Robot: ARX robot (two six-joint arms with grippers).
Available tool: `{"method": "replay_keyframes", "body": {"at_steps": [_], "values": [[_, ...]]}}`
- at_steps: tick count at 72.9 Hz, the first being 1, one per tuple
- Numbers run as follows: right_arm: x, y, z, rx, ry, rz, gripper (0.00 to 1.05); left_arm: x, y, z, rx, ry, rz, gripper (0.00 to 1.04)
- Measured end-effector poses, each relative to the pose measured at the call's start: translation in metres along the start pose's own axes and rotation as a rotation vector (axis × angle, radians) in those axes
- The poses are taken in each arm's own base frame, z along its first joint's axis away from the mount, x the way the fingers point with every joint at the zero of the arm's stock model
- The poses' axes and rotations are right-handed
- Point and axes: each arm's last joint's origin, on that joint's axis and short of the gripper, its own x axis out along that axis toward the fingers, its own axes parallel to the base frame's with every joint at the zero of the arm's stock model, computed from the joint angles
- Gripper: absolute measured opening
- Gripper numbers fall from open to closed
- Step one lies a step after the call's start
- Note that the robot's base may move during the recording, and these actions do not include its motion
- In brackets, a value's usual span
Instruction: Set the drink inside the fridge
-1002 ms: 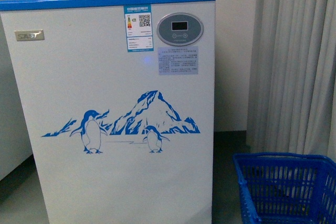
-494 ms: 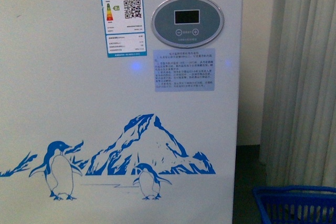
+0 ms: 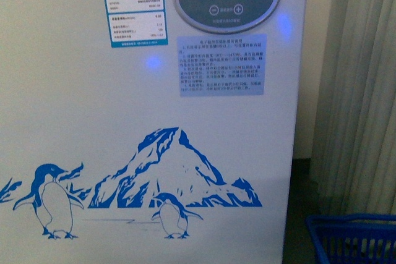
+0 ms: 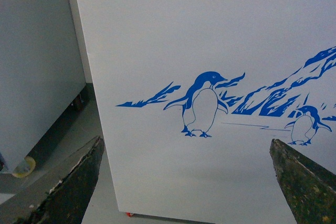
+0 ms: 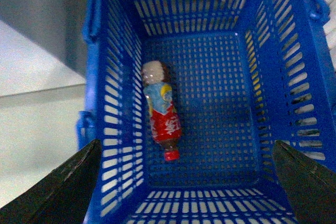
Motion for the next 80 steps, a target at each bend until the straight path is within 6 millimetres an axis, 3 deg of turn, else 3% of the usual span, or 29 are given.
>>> {"method": "replay_keyframes", "body": {"at_steps": [6,14,31,57,80], "values": [[0.037,-0.016,0.002,-0.043,0.052,-0.026,0.97,0.0,0.0,0.0,0.0,0.0,0.0,0.97],[0.094,-0.035,-0.011,-0.074,0.153,0.007,0.97,0.0,0.0,0.0,0.0,0.0,0.0,0.97],[0.174,-0.036,-0.057,-0.04,0.301,0.146,0.97,0.0,0.0,0.0,0.0,0.0,0.0,0.97],[0.262,-0.023,-0.103,0.087,0.412,0.249,0.97,0.0,0.0,0.0,0.0,0.0,0.0,0.97],[0.308,-0.016,-0.117,0.105,0.457,0.267,0.97,0.0,0.0,0.0,0.0,0.0,0.0,0.97]]}}
